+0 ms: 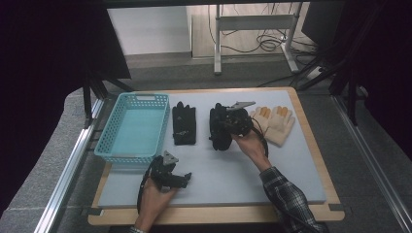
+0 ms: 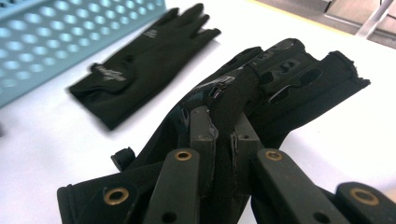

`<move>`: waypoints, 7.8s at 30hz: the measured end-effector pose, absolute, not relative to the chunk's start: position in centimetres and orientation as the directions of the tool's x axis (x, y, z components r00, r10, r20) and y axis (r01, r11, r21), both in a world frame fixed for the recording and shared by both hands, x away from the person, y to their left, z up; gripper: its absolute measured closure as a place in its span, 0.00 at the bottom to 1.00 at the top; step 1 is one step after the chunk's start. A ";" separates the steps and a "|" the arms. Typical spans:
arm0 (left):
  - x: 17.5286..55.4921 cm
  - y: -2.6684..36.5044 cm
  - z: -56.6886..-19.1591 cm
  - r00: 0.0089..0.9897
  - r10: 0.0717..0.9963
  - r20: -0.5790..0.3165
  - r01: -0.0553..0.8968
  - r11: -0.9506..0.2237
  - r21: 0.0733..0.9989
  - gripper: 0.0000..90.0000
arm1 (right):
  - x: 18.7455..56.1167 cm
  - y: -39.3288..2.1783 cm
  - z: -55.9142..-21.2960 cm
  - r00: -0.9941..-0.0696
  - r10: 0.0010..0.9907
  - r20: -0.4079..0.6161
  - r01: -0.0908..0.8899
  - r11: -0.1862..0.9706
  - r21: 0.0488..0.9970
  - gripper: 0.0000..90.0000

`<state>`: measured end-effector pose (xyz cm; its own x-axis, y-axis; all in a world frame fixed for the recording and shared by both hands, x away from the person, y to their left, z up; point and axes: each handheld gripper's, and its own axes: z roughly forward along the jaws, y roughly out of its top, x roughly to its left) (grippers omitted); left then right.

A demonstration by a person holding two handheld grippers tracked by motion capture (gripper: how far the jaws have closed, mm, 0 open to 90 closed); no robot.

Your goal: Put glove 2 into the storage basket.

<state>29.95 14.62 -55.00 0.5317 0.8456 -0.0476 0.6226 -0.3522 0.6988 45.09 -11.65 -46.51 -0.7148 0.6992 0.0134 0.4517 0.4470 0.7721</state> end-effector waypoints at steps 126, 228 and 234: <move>29.9 14.6 -55.0 0.532 0.845 -0.048 0.625 -0.354 0.696 0.05 | 47.3 -2.4 -46.8 -0.785 0.604 0.139 0.493 0.471 0.731 0.96; 28.5 18.2 -55.2 0.560 0.827 -0.051 0.615 -0.373 0.695 0.02 | 31.3 -11.3 -53.5 -0.840 0.540 0.053 0.396 0.543 0.741 0.79; 28.5 18.2 -55.3 0.561 0.826 -0.051 0.614 -0.374 0.695 0.02 | 31.5 -13.5 -52.9 -0.818 0.574 0.034 0.401 0.528 0.749 0.72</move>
